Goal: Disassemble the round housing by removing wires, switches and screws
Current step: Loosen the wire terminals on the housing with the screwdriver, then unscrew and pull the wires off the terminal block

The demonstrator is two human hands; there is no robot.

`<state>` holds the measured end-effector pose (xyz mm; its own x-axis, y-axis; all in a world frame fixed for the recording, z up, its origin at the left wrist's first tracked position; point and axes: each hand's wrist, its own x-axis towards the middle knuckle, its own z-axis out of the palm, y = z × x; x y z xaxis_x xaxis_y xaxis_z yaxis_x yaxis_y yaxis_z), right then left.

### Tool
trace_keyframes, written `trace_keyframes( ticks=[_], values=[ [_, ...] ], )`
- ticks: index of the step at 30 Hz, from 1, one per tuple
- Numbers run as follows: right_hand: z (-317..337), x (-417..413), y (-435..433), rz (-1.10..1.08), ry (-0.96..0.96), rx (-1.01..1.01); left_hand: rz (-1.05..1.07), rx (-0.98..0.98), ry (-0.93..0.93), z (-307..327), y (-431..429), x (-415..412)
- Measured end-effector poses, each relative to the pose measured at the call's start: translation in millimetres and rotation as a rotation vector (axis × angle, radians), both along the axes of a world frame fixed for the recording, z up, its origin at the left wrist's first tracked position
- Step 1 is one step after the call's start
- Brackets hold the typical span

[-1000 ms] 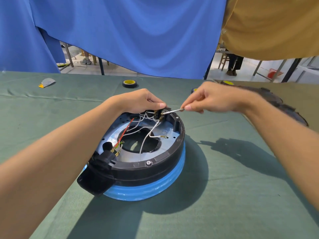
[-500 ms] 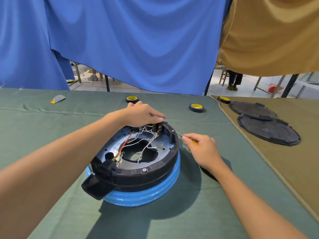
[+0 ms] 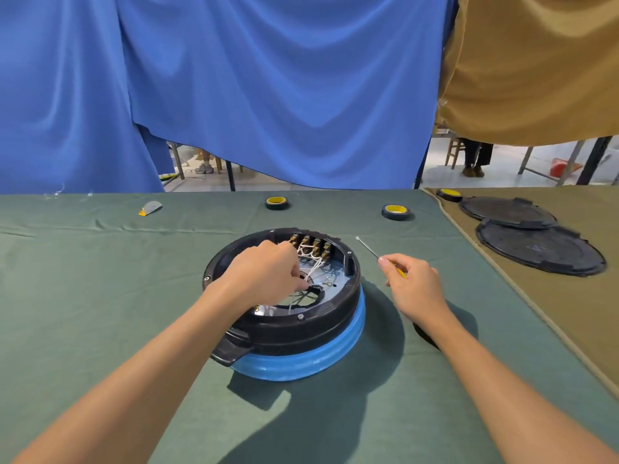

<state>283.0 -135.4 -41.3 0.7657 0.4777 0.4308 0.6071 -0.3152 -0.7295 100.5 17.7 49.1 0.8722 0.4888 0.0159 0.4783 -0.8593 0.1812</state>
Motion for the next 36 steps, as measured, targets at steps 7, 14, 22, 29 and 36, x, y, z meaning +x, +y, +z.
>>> trace_keyframes(
  ticks=[7,14,22,29,36],
  values=[
    [3,-10,-7,-0.012,-0.001,0.063,0.056,-0.015,-0.038,5,-5,0],
    [27,-27,-4,-0.013,0.068,0.131,0.155,-0.157,-0.362,41,-10,1],
    [79,-62,-3,0.245,0.419,0.443,0.187,-0.685,-0.701,26,-51,36],
    [80,-59,-16,0.212,0.594,0.392,0.212,-0.923,-0.744,12,-59,54],
    [65,-31,-22,0.026,0.480,0.290,0.070,-0.406,-0.585,0,-51,73]
  ],
)
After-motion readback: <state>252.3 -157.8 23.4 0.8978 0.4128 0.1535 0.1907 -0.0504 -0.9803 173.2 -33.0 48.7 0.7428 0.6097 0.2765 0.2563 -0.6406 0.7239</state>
